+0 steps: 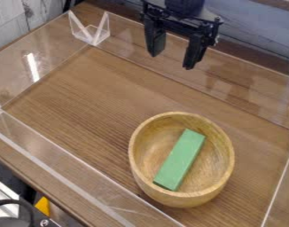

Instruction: Remove the green block from inside the brown bowl and put it on the table

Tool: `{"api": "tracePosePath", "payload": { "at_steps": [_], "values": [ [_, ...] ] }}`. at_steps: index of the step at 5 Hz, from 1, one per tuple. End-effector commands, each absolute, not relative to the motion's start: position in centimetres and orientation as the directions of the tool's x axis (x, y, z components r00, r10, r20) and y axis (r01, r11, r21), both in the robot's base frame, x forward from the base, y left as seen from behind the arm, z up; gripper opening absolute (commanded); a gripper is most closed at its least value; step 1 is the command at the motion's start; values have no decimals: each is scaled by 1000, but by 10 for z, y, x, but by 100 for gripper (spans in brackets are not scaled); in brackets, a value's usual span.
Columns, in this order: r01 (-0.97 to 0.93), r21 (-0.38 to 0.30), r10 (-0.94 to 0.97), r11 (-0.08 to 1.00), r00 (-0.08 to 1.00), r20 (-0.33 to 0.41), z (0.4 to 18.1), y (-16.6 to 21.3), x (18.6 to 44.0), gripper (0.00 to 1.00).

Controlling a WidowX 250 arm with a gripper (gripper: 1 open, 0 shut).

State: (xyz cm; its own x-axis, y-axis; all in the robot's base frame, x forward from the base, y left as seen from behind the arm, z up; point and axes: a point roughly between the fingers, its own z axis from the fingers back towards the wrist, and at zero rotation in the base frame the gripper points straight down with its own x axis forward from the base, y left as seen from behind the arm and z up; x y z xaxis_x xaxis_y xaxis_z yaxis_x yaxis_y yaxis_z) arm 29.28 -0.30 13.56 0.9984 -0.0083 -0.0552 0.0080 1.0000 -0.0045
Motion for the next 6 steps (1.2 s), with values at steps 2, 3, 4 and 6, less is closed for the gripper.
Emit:
{"api": "tracePosePath", "payload": {
  "at_steps": [2,3,4,6],
  "values": [
    [57,-41,-62,998,989,-132,122,-31,259,100],
    [54,-56,-63,997,985,-161,112,-54,241,100],
    [106,-69,-117,992,979,-169,90,-75,226,100],
    [157,-82,-166,984,978,-123,54,-81,223,100]
  ]
}}
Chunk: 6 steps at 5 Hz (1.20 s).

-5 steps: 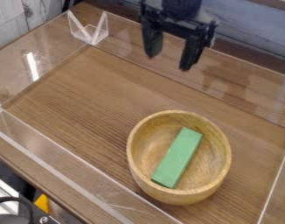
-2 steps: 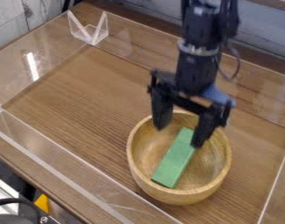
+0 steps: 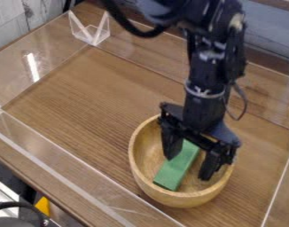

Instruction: Remove the green block from inside the brown bowl and put it on the table

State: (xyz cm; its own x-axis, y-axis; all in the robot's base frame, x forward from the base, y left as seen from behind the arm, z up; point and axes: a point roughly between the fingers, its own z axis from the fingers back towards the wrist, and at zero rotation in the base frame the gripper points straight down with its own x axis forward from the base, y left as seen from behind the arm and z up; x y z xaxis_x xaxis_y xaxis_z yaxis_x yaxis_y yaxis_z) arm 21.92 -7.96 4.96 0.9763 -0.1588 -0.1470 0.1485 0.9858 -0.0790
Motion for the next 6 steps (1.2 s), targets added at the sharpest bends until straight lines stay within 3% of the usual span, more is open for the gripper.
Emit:
{"api": "tracePosePath", "payload": {
  "at_steps": [1,2,4,6],
  "values": [
    [100,-79,-108,992,988,-106,55,-73,221,100],
    [45,-82,-53,996,993,-103,62,-65,219,100],
    [42,-93,-50,995,996,-80,49,-73,225,100],
    [26,-103,-34,994,996,-80,48,-75,229,100]
  ]
}}
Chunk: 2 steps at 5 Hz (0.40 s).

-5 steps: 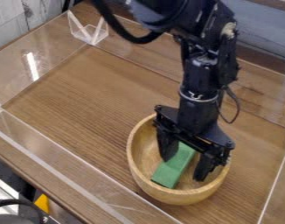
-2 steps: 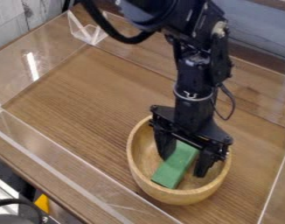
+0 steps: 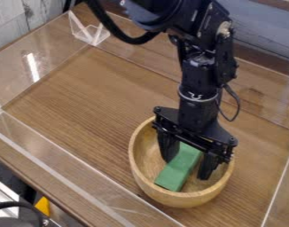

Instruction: Remove the green block from inside the brown bowl and put it on the table

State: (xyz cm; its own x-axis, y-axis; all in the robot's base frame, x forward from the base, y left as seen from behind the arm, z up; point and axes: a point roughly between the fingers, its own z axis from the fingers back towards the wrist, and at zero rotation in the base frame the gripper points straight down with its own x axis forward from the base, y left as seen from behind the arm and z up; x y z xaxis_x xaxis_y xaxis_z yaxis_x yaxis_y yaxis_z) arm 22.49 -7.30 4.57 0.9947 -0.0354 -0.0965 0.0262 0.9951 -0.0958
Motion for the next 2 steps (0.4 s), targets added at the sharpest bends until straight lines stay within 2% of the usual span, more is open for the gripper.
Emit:
{"api": "tracePosePath", "payload": {
  "at_steps": [1,2],
  "values": [
    [0,-108,-9,994,997,-79,43,-69,225,100],
    [-26,-110,19,994,998,-64,46,-63,222,100]
  ]
}}
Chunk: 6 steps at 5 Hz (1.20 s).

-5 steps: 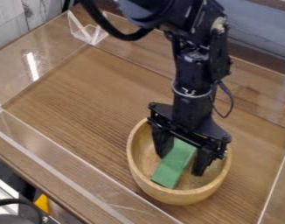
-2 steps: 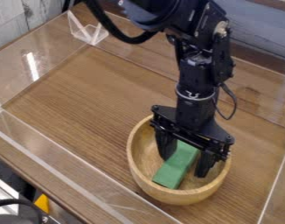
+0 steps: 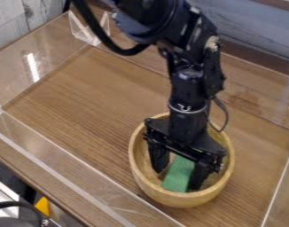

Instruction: Remove the green block from inside the brown bowl and put it on the table

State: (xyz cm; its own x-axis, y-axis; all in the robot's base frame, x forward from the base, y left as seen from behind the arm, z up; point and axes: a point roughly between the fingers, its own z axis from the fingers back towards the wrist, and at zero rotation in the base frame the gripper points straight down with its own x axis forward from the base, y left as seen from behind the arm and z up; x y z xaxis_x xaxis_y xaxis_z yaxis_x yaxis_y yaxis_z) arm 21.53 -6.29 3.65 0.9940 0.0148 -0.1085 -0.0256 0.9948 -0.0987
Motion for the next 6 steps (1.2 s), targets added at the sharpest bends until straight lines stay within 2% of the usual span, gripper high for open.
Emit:
{"api": "tracePosePath", "payload": {
  "at_steps": [1,2,4,6],
  "values": [
    [-42,-116,38,992,998,-42,43,-73,223,0],
    [-62,-122,58,991,998,-34,38,-84,223,0],
    [-26,-128,22,991,999,-32,61,-90,225,0],
    [63,-131,-68,989,997,-38,64,-109,210,0]
  ]
}}
